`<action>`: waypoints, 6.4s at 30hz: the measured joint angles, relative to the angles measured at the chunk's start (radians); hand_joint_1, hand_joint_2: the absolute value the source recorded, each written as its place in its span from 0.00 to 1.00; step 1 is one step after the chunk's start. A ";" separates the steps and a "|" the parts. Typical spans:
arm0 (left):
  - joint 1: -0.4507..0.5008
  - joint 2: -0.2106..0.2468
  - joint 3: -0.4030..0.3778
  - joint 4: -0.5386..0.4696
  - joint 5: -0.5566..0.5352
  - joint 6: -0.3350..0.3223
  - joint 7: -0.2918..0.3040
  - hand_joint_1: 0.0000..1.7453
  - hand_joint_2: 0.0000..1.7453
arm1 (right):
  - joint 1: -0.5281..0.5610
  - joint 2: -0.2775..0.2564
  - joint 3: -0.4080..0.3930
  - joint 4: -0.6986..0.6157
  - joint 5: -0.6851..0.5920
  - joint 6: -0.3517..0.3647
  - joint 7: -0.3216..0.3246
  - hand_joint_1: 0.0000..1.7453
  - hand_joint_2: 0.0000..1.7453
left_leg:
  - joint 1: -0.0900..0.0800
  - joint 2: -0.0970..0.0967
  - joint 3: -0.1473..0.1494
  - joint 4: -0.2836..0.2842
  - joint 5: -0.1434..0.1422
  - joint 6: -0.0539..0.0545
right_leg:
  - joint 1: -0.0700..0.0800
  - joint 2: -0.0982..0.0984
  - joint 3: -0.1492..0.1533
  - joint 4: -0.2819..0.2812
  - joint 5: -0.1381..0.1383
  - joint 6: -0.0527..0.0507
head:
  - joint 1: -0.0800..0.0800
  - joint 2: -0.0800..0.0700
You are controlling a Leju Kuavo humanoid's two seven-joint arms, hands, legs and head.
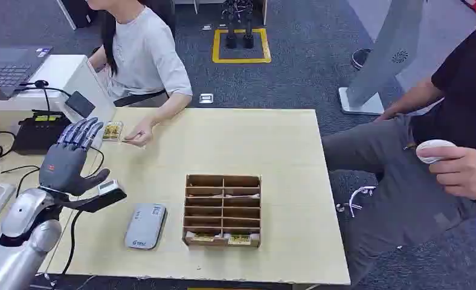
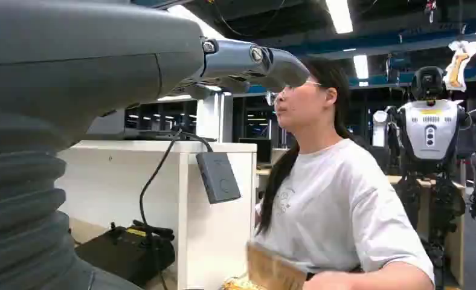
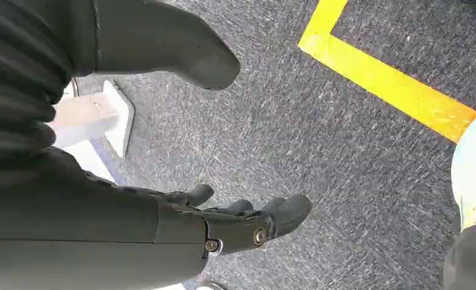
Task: Pass the card to the sensor for recognition and then transmit it.
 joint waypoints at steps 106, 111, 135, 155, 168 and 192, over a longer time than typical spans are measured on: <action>0.013 -0.101 -0.233 0.225 0.178 -0.279 0.070 1.00 1.00 | -0.013 0.005 0.025 -0.013 0.045 -0.001 0.034 0.00 1.00 | 0.002 0.001 0.000 0.000 0.002 -0.003 | 0.002 0.001 0.000 0.000 0.001 -0.002 | 0.000 0.000; 0.011 -0.114 -0.232 0.227 0.271 -0.272 0.029 1.00 1.00 | -0.013 0.005 0.025 -0.013 0.046 -0.002 0.034 0.00 1.00 | 0.002 0.001 0.000 0.000 0.002 -0.003 | 0.002 0.001 0.000 0.000 0.001 -0.002 | 0.000 0.000; -0.363 -0.179 -0.046 0.157 0.121 0.104 0.039 1.00 1.00 | -0.018 0.005 0.032 -0.015 0.072 -0.007 0.033 0.00 1.00 | 0.003 0.000 -0.004 0.000 0.007 -0.005 | 0.003 0.001 -0.004 0.000 0.006 -0.002 | 0.000 0.000; -0.486 -0.224 -0.129 0.451 -0.111 0.176 0.059 0.00 1.00 | -0.029 0.005 0.045 -0.023 0.081 -0.007 0.023 0.00 1.00 | 0.003 0.001 -0.005 0.000 0.007 -0.004 | 0.003 0.002 -0.006 0.000 0.007 -0.002 | 0.000 0.000; -0.491 -0.227 -0.162 0.410 0.030 -0.060 0.048 0.00 1.00 | -0.011 0.005 0.045 -0.021 0.071 -0.020 0.012 0.00 1.00 | 0.003 0.001 -0.006 0.000 0.007 -0.005 | 0.003 0.002 -0.007 0.000 0.007 -0.002 | 0.000 0.000; -0.028 -0.029 -0.406 -0.148 0.111 -0.142 -0.142 0.00 1.00 | 0.004 0.001 0.004 -0.011 0.006 -0.039 -0.010 0.00 1.00 | 0.003 0.002 -0.009 0.000 0.007 -0.005 | 0.002 0.003 -0.010 0.000 0.008 -0.002 | 0.000 0.000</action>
